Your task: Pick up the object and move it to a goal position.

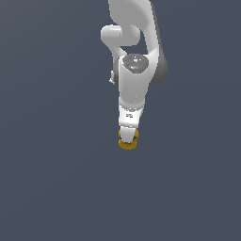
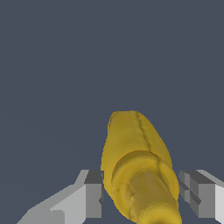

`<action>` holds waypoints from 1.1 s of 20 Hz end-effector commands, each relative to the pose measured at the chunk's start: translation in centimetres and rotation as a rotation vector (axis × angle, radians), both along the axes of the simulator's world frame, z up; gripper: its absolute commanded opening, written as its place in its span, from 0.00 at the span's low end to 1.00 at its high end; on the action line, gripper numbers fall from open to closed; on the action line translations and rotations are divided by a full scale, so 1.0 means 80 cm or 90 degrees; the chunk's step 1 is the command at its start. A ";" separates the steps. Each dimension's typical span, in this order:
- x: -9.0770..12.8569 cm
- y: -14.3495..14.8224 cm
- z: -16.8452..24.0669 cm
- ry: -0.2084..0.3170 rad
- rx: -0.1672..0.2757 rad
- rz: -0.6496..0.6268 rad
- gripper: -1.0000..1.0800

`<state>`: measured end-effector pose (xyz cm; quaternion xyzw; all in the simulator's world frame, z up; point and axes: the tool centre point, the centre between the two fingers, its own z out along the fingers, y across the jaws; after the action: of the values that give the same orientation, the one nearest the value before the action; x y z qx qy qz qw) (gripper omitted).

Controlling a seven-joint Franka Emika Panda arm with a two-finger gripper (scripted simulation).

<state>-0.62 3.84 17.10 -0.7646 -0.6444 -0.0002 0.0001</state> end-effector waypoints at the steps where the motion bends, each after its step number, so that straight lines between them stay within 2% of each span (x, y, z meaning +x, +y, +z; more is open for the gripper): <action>1: 0.000 0.000 -0.001 0.000 0.000 0.000 0.00; 13: -0.003 -0.003 0.007 0.000 0.000 0.000 0.00; 22: -0.022 -0.024 0.060 0.000 0.000 0.000 0.00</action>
<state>-2.27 2.32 20.49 -0.7644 -0.6447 0.0032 0.0030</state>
